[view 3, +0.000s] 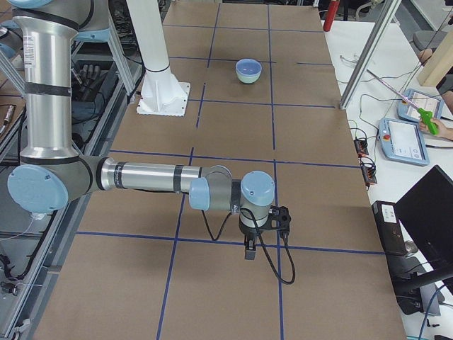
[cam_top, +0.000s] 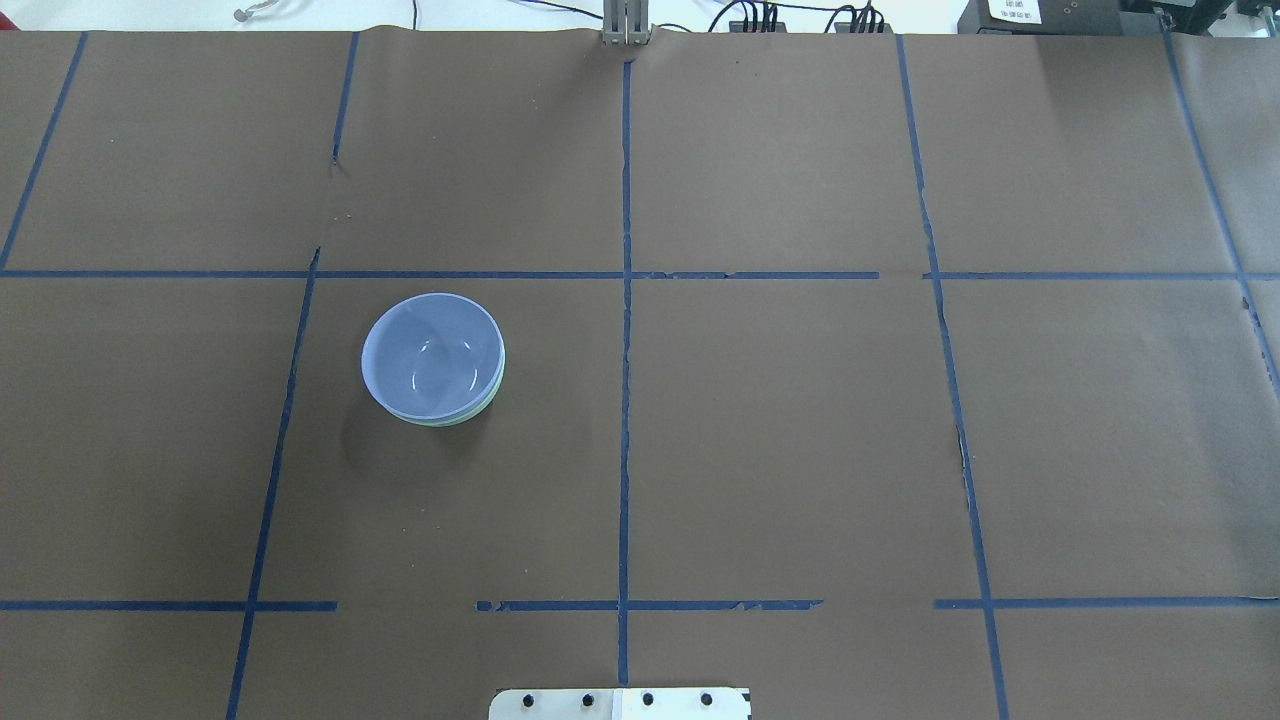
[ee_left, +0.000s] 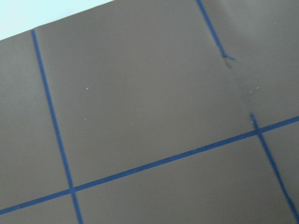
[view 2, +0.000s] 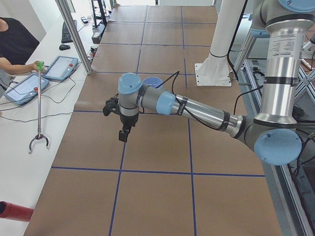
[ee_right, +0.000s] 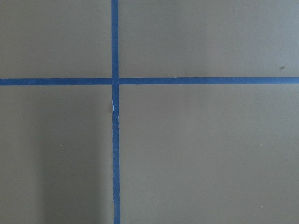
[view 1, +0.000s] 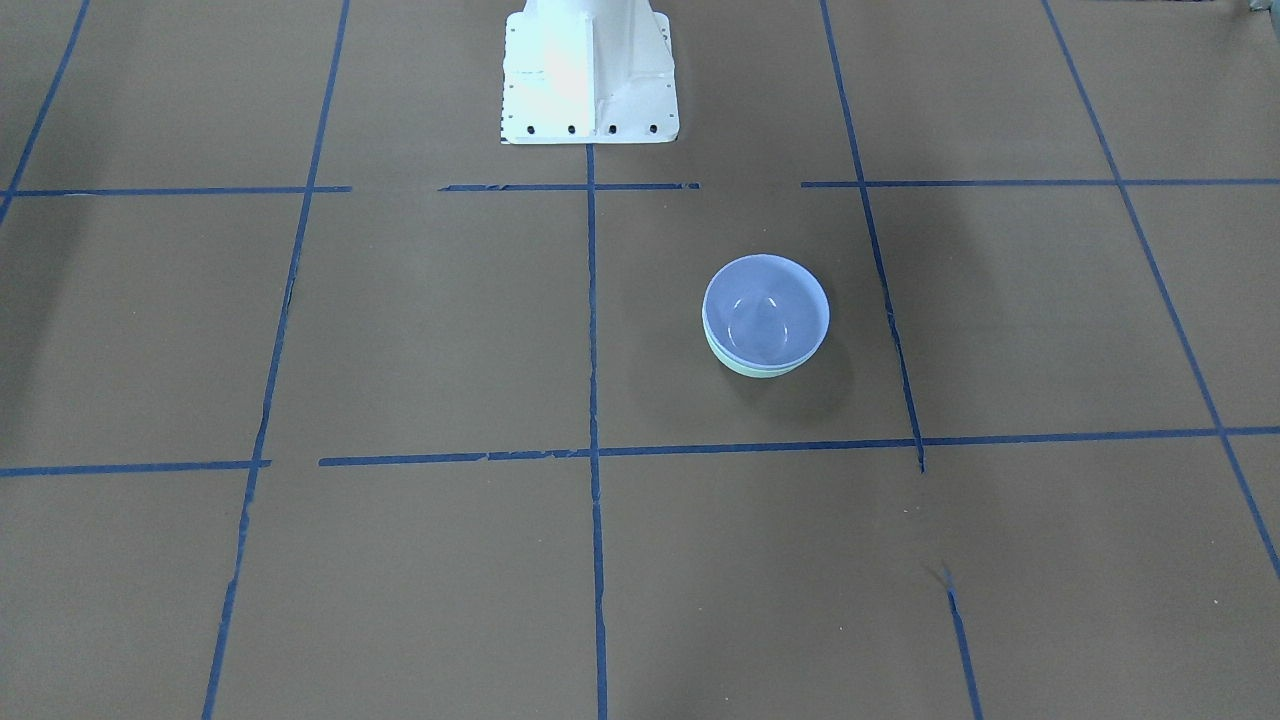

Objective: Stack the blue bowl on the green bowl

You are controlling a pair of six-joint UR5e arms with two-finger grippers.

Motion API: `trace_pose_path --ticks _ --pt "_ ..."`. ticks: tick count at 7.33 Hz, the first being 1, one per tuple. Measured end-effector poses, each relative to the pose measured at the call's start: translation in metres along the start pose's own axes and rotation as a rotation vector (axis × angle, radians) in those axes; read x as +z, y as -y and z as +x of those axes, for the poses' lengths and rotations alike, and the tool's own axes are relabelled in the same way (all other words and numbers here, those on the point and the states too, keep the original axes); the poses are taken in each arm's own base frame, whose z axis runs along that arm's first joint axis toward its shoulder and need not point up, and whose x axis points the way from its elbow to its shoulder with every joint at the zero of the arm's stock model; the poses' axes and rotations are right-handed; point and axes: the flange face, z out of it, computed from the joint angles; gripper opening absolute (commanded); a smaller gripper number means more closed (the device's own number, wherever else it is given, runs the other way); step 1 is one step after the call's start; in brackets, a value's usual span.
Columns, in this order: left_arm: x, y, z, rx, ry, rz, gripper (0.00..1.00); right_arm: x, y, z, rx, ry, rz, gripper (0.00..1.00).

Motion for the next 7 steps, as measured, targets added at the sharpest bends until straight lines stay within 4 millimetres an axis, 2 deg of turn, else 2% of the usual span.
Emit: trace_pose_path --ticks 1,3,5,7 --pt "0.011 -0.020 -0.020 -0.034 -0.009 -0.026 1.00 0.000 0.000 0.000 0.000 0.000 0.000 1.00" --pt "0.032 -0.039 -0.048 -0.099 -0.019 -0.072 1.00 0.000 0.000 0.000 0.000 0.001 0.000 1.00" --pt "0.046 -0.050 -0.060 -0.134 -0.023 -0.102 1.00 0.000 0.000 0.000 0.000 0.001 0.000 1.00" --pt "0.050 -0.054 -0.064 -0.144 -0.025 -0.113 1.00 0.000 0.000 0.000 0.000 0.001 0.000 1.00"
